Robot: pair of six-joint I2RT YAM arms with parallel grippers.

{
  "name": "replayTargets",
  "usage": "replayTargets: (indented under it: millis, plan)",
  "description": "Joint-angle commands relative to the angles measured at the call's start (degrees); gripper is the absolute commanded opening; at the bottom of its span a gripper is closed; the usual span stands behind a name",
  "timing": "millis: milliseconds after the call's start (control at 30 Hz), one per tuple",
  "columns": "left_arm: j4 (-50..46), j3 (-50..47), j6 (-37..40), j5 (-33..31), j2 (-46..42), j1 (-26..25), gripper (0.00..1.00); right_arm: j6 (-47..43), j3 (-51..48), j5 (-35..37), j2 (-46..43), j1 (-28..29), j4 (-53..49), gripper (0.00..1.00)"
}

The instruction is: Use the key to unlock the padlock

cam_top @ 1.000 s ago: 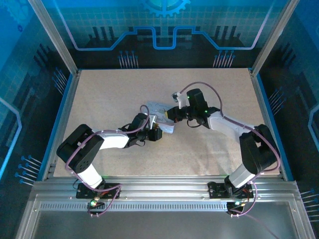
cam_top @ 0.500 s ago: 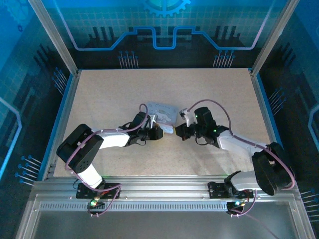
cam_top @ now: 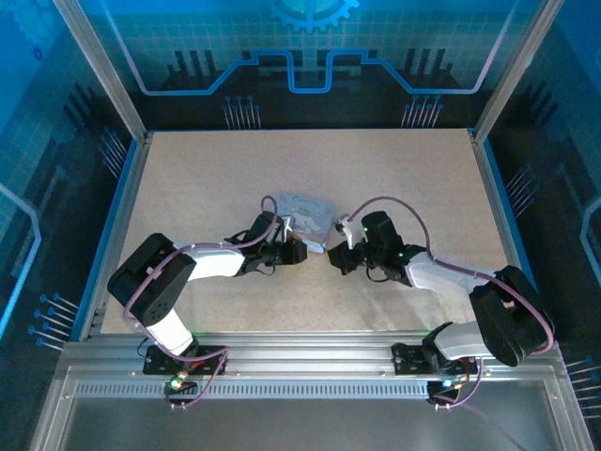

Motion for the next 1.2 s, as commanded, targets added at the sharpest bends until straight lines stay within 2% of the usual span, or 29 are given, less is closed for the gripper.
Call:
replayTargets:
  millis: [0, 167, 467, 900, 1167]
  plan:
    - [2.16, 1.08, -0.45, -1.2, 1.1, 0.53, 0.37, 0.36, 4.89, -4.14, 1.82, -1.3, 0.81, 0.0]
    - [3.37, 0.91, -0.74, -1.34, 1.81, 1.32, 0.41, 1.92, 12.13, -7.35, 8.16, -3.38, -0.3, 0.0]
    - [4.74, 0.62, -1.68, -1.19, 2.15, 2.34, 0.43, 4.11, 22.62, -4.39, 18.48, -4.33, -5.67, 0.0]
    - [6.56, 1.3, -2.53, -1.56, 6.72, 2.23, 0.41, 4.67, 23.84, 0.02, 21.87, -3.15, -13.08, 0.0]
    - [5.16, 3.08, -1.56, -2.38, 7.75, 1.76, 0.31, 4.61, 24.02, 0.2, 21.4, -2.4, -13.18, 0.0]
